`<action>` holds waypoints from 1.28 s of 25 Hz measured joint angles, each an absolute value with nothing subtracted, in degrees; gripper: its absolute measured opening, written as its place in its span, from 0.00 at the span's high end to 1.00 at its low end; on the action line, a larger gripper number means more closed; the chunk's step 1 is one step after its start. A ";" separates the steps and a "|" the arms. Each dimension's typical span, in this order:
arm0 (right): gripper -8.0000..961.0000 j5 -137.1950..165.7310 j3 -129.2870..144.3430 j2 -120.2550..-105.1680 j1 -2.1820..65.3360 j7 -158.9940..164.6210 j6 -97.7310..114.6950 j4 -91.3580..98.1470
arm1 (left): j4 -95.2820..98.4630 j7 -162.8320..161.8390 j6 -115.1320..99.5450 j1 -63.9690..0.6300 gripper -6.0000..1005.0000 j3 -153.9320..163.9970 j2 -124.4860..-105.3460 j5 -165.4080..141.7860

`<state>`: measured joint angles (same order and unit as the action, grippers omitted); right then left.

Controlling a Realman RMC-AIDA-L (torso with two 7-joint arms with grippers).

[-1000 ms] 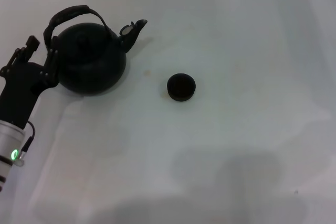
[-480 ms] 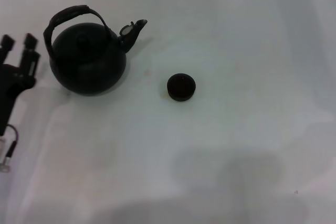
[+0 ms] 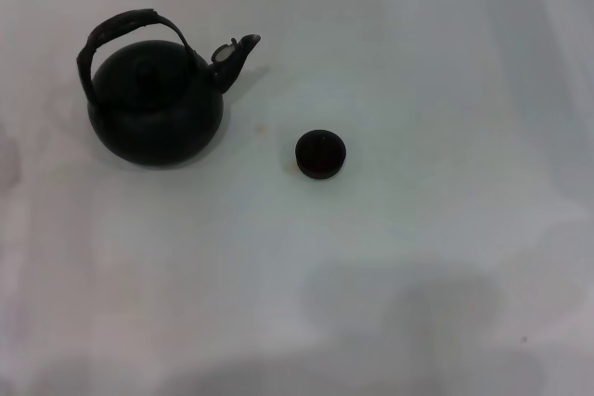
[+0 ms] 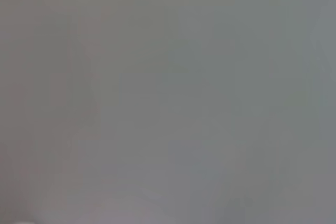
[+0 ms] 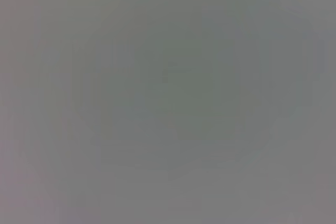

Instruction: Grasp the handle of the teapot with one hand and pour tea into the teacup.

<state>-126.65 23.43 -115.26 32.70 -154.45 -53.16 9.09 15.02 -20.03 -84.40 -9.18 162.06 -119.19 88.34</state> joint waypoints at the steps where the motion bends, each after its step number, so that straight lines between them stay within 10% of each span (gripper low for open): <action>1: 0.12 -126.61 23.93 -115.33 32.57 -154.41 -53.40 8.94 | 14.48 -20.03 -84.35 -9.50 0.49 162.07 -119.19 89.05; 32: 0.12 -127.10 27.61 -115.58 30.33 -153.99 -59.43 3.60 | 5.59 -19.50 -71.78 -23.70 0.49 162.07 -119.01 99.00</action>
